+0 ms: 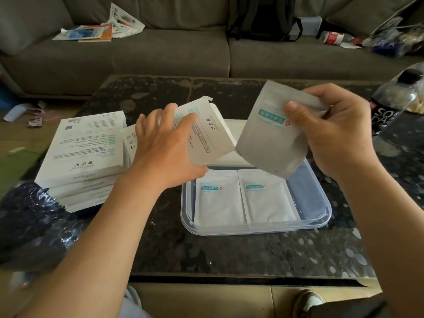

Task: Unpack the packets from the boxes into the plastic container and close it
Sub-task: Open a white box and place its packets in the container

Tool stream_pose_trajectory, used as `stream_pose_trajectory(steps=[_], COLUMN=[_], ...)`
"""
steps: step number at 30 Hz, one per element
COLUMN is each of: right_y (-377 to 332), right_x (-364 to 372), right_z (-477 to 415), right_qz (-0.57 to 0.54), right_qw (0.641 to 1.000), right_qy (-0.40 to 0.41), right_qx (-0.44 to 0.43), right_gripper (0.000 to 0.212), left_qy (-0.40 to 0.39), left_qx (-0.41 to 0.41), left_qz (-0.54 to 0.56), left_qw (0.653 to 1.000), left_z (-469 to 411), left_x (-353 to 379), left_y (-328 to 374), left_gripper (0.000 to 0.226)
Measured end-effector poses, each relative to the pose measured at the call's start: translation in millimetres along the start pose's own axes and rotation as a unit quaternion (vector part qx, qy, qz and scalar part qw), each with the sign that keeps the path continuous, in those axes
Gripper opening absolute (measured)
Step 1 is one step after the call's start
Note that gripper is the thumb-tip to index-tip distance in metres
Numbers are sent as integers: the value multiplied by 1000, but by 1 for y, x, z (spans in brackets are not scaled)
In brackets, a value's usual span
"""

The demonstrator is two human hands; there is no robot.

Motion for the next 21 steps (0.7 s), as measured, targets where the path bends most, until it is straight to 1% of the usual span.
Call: stream_pose_trajectory(steps=[4, 7, 10, 12, 14, 19, 21], right_y=[6, 5, 6, 11, 16, 26, 31], right_x=[8, 6, 9, 15, 24, 52, 61], right_z=[4, 2, 1, 4, 9, 24, 28], right_qz=[-58, -140, -199, -194, -176, -94, -61], right_qw=[997, 988, 975, 974, 972, 966, 958], right_qy=[-27, -34, -56, -80, -112, -188, -210], right_qx=[44, 61, 77, 84, 106, 151, 187], right_gripper=[8, 10, 2, 6, 2, 13, 12], left_qy=[9, 30, 40, 52, 67, 114, 127], left_qx=[-15, -35, -51, -57, -64, -83, -85], left_qz=[-10, -9, -17, -8, 4, 54, 85], left_qw=[1000, 999, 998, 997, 996, 989, 985], left_z=[0, -2, -3, -3, -4, -4, -4], left_x=[0, -2, -2, -1, -2, -3, -4], left_y=[-2, -3, -2, -1, -1, 0, 0], left_gripper=[104, 106, 109, 109, 109, 105, 103])
Point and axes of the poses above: each hand's wrist, its own z-axis away from the middle knuckle, its own x-axis out of the palm, y = z × x, the point moved 2 cm from there along -z, towards the middle knuckle, and after that the axes turned 2 degrees about -x, right-handed, at the moved point
